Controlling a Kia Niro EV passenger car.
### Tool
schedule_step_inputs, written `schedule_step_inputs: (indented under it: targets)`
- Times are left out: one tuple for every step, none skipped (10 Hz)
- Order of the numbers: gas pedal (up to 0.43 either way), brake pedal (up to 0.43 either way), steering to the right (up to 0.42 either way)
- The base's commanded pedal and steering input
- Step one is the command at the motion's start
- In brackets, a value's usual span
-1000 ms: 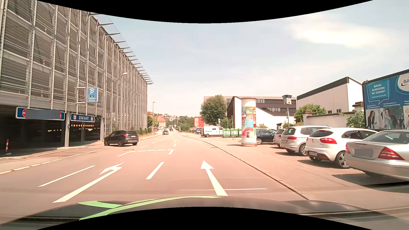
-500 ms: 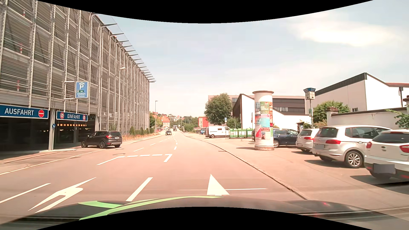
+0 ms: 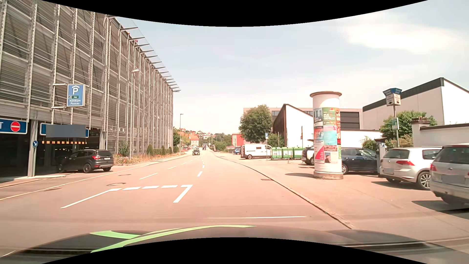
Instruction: Follow the waypoints while adhering to traffic rules and regulations
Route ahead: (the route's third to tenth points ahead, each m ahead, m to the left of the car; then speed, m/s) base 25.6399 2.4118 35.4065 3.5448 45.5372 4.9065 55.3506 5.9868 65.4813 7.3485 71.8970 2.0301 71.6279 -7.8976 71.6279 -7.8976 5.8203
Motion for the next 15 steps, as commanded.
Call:
schedule_step_inputs:
  targets:
    - [0.047,0.000,-0.021]
    - [0.047,0.000,-0.021]
    - [0.028,0.000,-0.018]
    - [0.020,0.000,-0.014]
    - [0.020,0.000,-0.013]
    - [0.020,0.000,-0.013]
    - [0.020,0.000,-0.013]
    - [0.028,0.000,-0.013]
    - [0.028,0.000,-0.013]
    - [0.028,0.000,-0.014]
    - [0.039,0.000,-0.015]
    - [0.039,0.000,-0.017]
    - [0.039,0.000,-0.019]
    - [0.039,0.000,-0.022]
    - [0.039,0.000,-0.024]
